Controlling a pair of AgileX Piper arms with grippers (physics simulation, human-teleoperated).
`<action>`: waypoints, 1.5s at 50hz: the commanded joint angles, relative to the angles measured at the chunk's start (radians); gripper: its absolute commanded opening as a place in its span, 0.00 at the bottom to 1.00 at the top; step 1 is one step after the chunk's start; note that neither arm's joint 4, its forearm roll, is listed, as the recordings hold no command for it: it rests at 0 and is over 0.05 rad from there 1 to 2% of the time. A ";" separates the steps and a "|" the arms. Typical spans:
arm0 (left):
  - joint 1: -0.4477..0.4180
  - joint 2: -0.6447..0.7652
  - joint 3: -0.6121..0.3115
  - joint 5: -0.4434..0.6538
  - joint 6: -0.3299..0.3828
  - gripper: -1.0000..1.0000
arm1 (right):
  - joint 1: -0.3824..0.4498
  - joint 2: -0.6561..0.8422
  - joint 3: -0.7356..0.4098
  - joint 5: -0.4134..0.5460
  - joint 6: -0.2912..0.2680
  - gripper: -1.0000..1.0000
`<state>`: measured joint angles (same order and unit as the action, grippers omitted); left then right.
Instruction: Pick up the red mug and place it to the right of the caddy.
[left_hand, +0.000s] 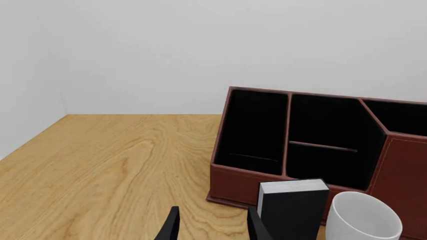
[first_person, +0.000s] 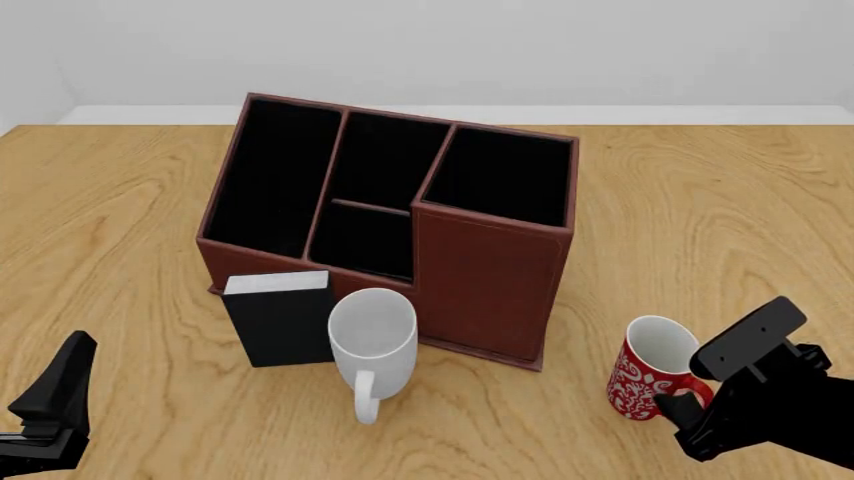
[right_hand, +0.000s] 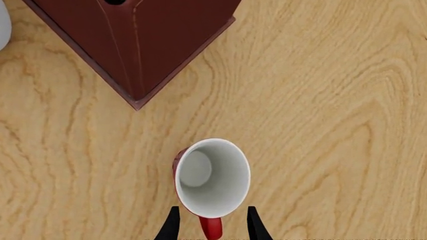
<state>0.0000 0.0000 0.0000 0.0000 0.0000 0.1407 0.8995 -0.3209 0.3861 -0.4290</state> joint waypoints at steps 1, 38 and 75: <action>0.000 0.000 0.000 0.000 0.000 1.00 | -0.005 0.005 0.011 -0.007 0.003 1.00; 0.000 0.000 0.000 0.000 0.000 1.00 | -0.002 -0.026 0.007 0.000 0.000 0.00; 0.000 0.000 0.000 0.000 0.000 1.00 | -0.017 0.257 -0.249 -0.081 -0.039 0.00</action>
<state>0.0000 0.0000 0.0000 0.0000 0.0000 0.1204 1.0524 -0.4921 0.3406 -0.4765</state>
